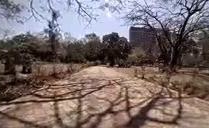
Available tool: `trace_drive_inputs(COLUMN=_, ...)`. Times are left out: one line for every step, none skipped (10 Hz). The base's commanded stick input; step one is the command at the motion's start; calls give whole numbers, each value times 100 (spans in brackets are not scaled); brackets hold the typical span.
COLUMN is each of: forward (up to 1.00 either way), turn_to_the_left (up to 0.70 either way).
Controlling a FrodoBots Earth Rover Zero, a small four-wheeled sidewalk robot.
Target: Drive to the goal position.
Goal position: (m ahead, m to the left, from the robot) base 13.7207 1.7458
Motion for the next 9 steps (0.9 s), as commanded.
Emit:
trace_drive_inputs(forward=70, turn_to_the_left=23)
trace_drive_inputs(forward=70, turn_to_the_left=0)
trace_drive_inputs(forward=70, turn_to_the_left=0)
trace_drive_inputs(forward=70, turn_to_the_left=0)
trace_drive_inputs(forward=70, turn_to_the_left=0)
trace_drive_inputs(forward=70, turn_to_the_left=0)
trace_drive_inputs(forward=70, turn_to_the_left=0)
trace_drive_inputs(forward=70, turn_to_the_left=0)
trace_drive_inputs(forward=70, turn_to_the_left=0)
